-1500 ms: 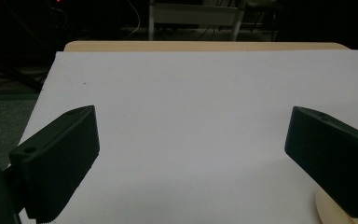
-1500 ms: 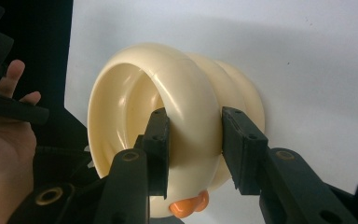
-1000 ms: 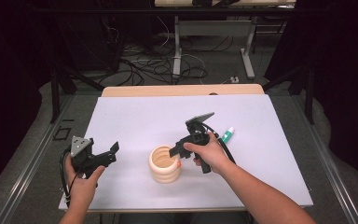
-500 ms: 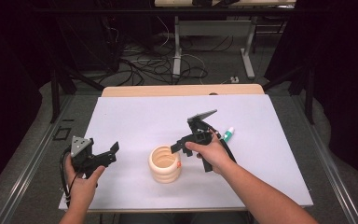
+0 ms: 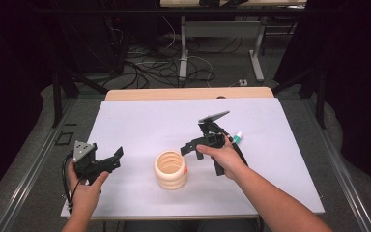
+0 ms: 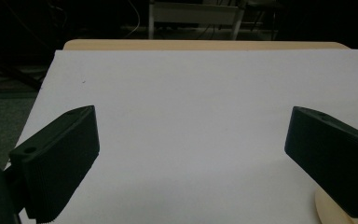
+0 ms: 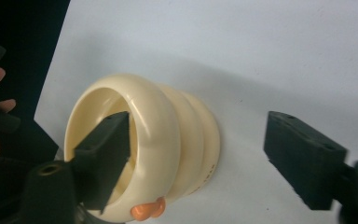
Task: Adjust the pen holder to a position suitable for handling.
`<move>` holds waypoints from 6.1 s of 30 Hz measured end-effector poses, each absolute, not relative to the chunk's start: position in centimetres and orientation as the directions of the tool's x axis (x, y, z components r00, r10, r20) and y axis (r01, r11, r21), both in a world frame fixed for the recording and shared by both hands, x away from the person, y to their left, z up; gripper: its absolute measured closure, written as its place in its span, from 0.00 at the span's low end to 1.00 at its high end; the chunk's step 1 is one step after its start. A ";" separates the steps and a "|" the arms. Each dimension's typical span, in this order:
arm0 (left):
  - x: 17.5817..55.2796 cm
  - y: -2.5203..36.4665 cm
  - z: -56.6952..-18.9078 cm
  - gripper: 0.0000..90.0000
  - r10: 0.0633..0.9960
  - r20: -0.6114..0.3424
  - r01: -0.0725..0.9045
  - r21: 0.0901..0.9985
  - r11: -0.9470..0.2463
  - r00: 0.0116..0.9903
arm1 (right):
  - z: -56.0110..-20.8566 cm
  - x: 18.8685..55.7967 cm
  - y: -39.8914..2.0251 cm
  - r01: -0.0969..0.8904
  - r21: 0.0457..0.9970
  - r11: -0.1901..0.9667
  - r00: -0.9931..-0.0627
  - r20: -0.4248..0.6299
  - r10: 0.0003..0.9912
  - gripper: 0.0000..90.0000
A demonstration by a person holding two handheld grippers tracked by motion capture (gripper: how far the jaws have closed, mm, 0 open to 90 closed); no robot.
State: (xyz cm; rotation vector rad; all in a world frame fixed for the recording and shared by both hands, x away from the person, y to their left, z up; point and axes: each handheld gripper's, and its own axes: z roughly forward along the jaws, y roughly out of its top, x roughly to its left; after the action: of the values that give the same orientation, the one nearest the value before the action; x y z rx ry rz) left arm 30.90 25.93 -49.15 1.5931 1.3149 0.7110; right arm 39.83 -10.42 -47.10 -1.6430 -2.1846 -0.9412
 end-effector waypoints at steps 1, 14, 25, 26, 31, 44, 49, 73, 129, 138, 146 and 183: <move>30.9 25.9 -49.1 0.03 0.958 -0.119 0.426 0.905 -0.004 0.262 | -47.0 39.9 -10.5 0.927 0.342 0.157 -0.333 0.551 0.765 0.17; 30.9 25.9 -49.1 0.03 0.958 -0.118 0.427 0.904 -0.005 0.261 | -45.6 40.3 -12.7 0.907 0.410 0.097 -0.313 0.503 0.805 0.17; 30.9 26.0 -49.1 0.03 0.960 -0.123 0.425 0.905 0.003 0.253 | -44.6 41.8 -17.2 0.881 0.465 -0.088 -0.154 0.457 0.876 0.17; 30.9 26.0 -49.1 0.03 0.960 -0.123 0.425 0.905 0.003 0.253 | -44.6 41.9 -17.5 0.877 0.468 -0.109 -0.134 0.456 0.880 0.17; 30.9 26.0 -49.2 0.03 0.959 -0.117 0.428 0.904 -0.005 0.258 | -44.9 42.5 -18.8 0.866 0.472 -0.163 -0.080 0.453 0.888 0.17; 30.9 26.0 -49.2 0.03 0.958 -0.119 0.428 0.904 -0.004 0.259 | -46.8 43.7 -20.7 0.840 0.439 -0.321 0.103 0.450 0.887 0.26; 30.9 25.9 -49.2 0.03 0.958 -0.120 0.431 0.902 -0.004 0.260 | -47.5 44.1 -21.6 0.834 0.399 -0.381 0.177 0.460 0.870 0.30; 30.9 25.9 -49.2 0.03 0.957 -0.121 0.430 0.903 -0.005 0.265 | -49.3 45.1 -22.7 0.764 0.280 -0.581 0.421 0.467 0.778 0.39; 30.9 26.2 -49.2 0.03 0.956 -0.136 0.426 0.905 0.012 0.262 | -53.2 47.0 -23.9 0.748 0.160 -0.644 0.544 0.407 0.733 0.62; 30.9 26.3 -49.2 0.03 0.956 -0.133 0.428 0.904 0.008 0.262 | -53.2 47.1 -24.0 0.742 0.140 -0.656 0.560 0.409 0.720 0.68; 30.9 26.4 -49.2 0.03 0.956 -0.132 0.427 0.904 0.008 0.262 | -53.3 47.2 -23.7 0.737 0.141 -0.661 0.565 0.409 0.717 0.72; 31.0 26.6 -49.2 0.03 0.956 -0.140 0.426 0.904 0.018 0.256 | -53.2 47.1 -23.4 0.750 0.140 -0.646 0.569 0.360 0.739 0.72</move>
State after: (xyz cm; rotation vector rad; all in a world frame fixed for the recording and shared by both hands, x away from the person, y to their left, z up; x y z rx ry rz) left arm 30.97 26.55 -49.20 1.5719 1.3245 0.6965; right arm 47.14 -23.35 -53.18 -2.7574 -1.3091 -0.6126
